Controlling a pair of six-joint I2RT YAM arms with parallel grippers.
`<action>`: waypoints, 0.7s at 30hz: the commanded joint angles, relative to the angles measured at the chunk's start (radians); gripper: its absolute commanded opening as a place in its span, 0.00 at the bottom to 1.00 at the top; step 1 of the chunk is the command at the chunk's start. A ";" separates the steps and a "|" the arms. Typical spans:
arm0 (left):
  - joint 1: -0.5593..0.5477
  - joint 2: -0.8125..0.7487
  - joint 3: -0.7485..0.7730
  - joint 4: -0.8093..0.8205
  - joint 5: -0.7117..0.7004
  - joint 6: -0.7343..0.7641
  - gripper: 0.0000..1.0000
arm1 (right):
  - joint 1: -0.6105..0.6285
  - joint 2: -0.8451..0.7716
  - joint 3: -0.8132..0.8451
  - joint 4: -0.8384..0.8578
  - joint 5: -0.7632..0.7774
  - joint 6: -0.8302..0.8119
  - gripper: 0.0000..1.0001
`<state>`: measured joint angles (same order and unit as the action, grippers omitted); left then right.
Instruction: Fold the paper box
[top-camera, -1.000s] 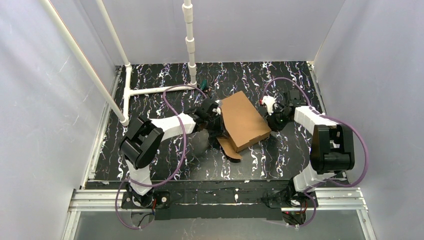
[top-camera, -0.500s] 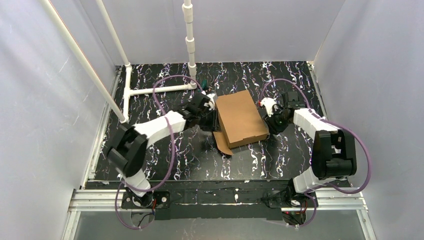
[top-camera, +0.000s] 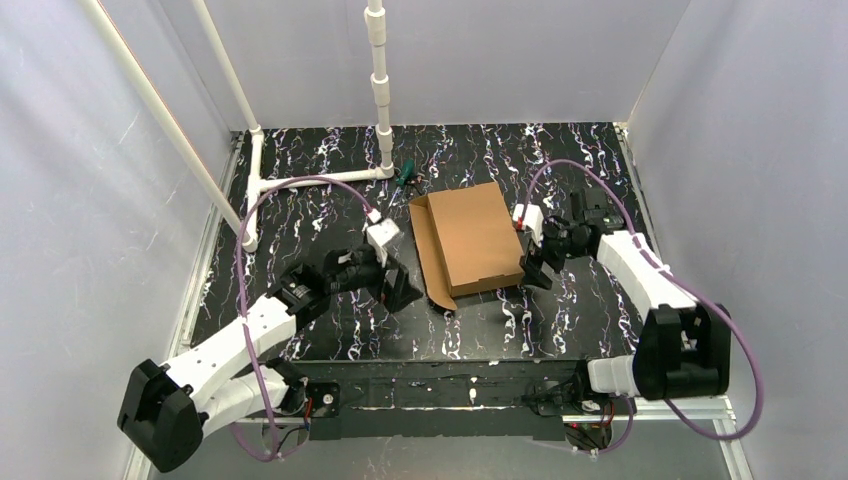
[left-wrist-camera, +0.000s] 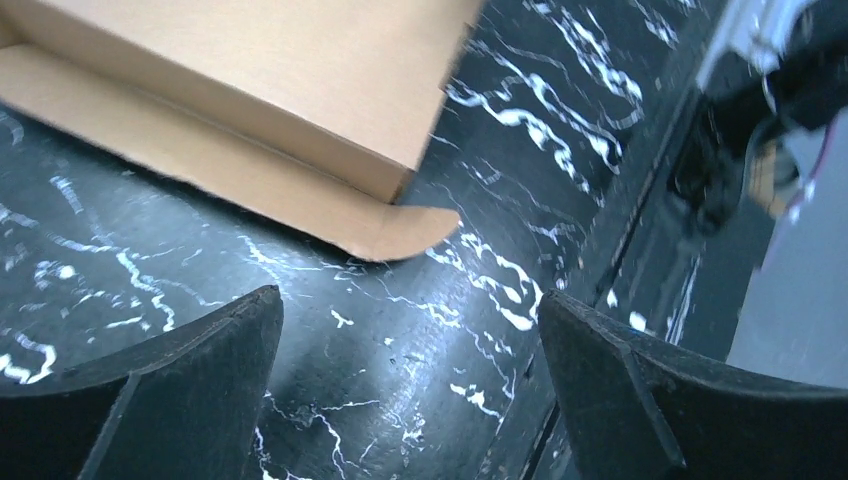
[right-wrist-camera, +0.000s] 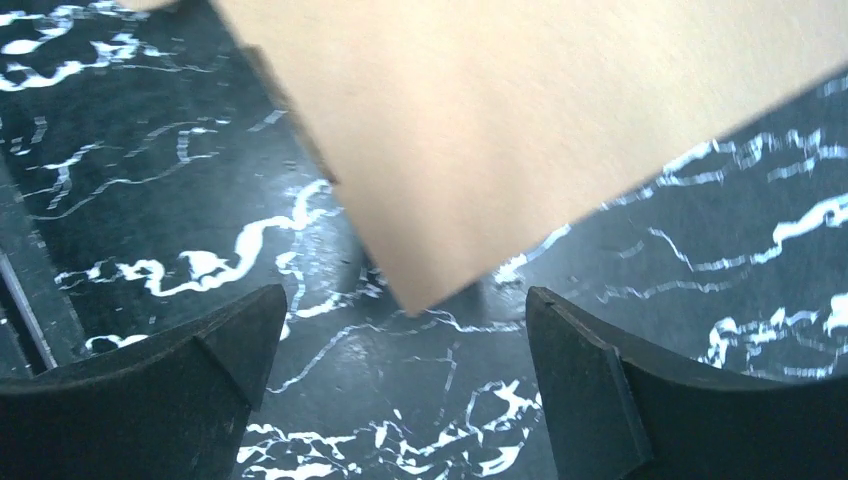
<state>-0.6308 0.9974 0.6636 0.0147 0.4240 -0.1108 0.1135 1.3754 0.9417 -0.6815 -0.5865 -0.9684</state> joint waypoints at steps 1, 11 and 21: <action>-0.078 -0.038 -0.060 0.100 0.124 0.280 0.98 | 0.008 -0.127 -0.094 0.029 -0.211 -0.208 0.98; -0.293 0.057 0.061 -0.268 -0.149 0.680 0.83 | 0.008 -0.130 -0.074 -0.027 -0.234 -0.254 0.98; -0.301 0.108 -0.051 0.134 -0.093 0.525 0.98 | 0.008 -0.137 -0.096 0.000 -0.225 -0.216 0.98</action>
<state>-0.9298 1.0618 0.6239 -0.0158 0.3111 0.4721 0.1200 1.2556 0.8581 -0.7048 -0.7822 -1.1969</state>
